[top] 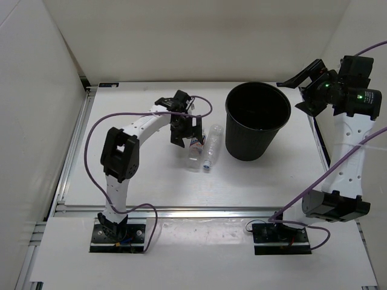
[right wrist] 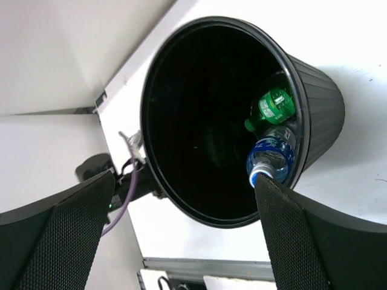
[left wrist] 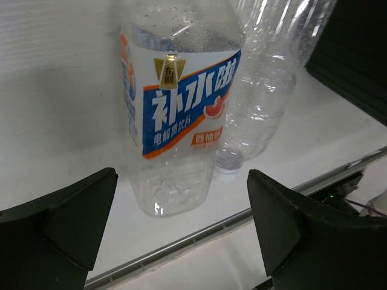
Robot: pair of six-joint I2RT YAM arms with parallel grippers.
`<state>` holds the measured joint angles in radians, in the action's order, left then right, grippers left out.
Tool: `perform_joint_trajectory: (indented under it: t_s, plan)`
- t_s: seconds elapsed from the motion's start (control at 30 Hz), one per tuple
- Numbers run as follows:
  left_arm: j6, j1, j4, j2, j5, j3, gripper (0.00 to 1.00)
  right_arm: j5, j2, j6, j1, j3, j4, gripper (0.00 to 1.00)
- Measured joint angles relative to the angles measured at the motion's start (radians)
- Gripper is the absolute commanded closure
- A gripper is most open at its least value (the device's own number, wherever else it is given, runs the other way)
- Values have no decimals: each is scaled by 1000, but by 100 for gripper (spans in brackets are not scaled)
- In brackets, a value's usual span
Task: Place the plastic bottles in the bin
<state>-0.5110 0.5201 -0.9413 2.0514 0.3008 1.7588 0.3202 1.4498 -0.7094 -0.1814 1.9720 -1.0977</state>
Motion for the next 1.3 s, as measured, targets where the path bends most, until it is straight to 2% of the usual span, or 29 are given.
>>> perform_joint_trajectory:
  t_s: [0.33,0.37,0.4,0.5,0.53,0.57,0.77,0.93,1.03,1.1,1.2,1.3]
  plan:
    - [26,32,11,130,0,26,2,69,8,39,-42,-65,-2,0]
    - [26,32,13,139,3,27,14,77,8,41,-50,-65,-1,0]
    - [27,31,15,151,5,27,21,79,8,41,-51,-65,-1,0]
    - [30,32,23,164,33,27,32,87,6,44,-55,-65,-1,0]
    - [32,34,22,161,29,27,50,89,4,45,-55,-66,0,0]
    - [34,34,21,157,20,27,53,92,0,47,-55,-71,0,0]
    - [-24,24,-79,109,-102,61,47,107,-35,43,-55,-142,4,0]
    - [-101,-34,-175,22,-151,304,47,117,-59,29,-55,-225,26,0]
    - [-116,-84,-68,-98,-58,389,45,122,-82,24,-55,-272,33,0]
    - [-121,-98,-8,-124,13,506,43,121,-98,19,-55,-288,32,0]
    - [-154,-72,135,-56,124,769,41,121,-121,17,-59,-291,37,0]
    - [-202,-18,283,-16,223,828,40,121,-147,19,-62,-292,47,0]
